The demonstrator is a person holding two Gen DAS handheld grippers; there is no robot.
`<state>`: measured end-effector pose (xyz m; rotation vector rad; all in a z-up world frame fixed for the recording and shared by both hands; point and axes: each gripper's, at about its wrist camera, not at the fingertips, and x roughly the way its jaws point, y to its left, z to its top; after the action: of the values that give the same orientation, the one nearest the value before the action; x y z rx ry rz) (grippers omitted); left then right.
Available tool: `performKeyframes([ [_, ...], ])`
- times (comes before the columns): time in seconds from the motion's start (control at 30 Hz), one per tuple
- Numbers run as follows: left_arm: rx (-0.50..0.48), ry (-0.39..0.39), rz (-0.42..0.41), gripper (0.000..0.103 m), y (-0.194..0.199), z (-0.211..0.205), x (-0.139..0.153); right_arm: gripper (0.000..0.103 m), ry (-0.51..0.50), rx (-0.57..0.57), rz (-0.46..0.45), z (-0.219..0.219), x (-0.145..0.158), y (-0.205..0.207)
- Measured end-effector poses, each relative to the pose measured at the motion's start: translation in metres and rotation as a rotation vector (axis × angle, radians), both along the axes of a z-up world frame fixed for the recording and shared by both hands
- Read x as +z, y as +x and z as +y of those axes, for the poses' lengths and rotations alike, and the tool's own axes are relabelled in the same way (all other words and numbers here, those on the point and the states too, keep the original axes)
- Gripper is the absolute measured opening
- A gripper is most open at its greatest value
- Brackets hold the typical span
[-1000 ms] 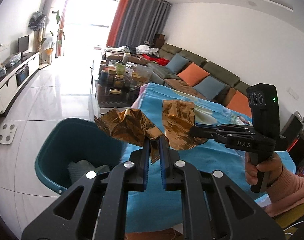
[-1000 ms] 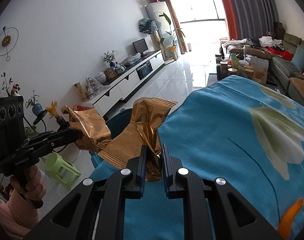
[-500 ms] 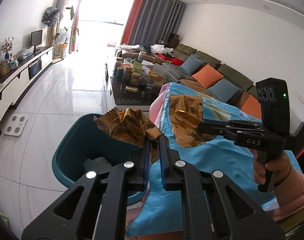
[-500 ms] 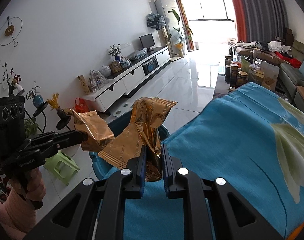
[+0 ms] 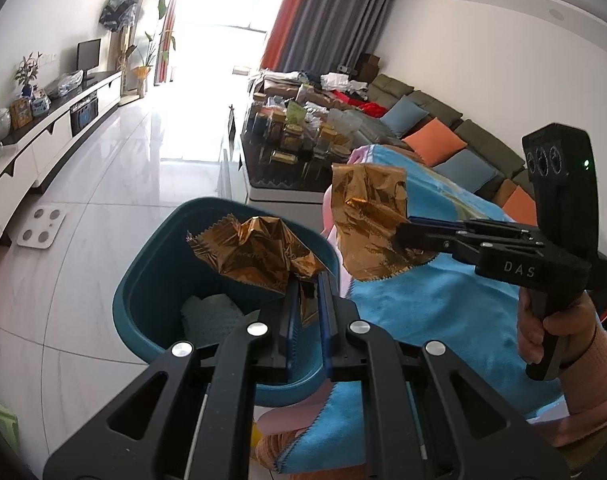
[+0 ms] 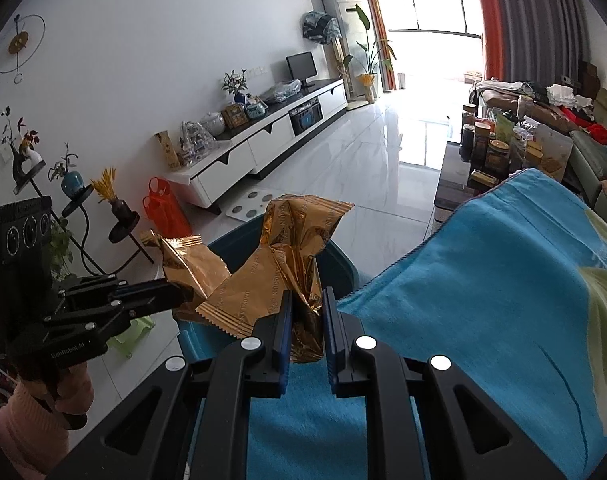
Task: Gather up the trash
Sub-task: 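Open the left gripper over the bin while the right gripper releases its wrapper into it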
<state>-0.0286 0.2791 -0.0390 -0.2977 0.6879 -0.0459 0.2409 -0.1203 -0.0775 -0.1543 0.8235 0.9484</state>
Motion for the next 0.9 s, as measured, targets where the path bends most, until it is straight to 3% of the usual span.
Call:
performKeyframes([
  [0.9,0.043,0.006,0.125,0.01,0.051,-0.002,-0.045,0.017,-0.093,0.009,0.067,0.042,-0.023,0.016],
])
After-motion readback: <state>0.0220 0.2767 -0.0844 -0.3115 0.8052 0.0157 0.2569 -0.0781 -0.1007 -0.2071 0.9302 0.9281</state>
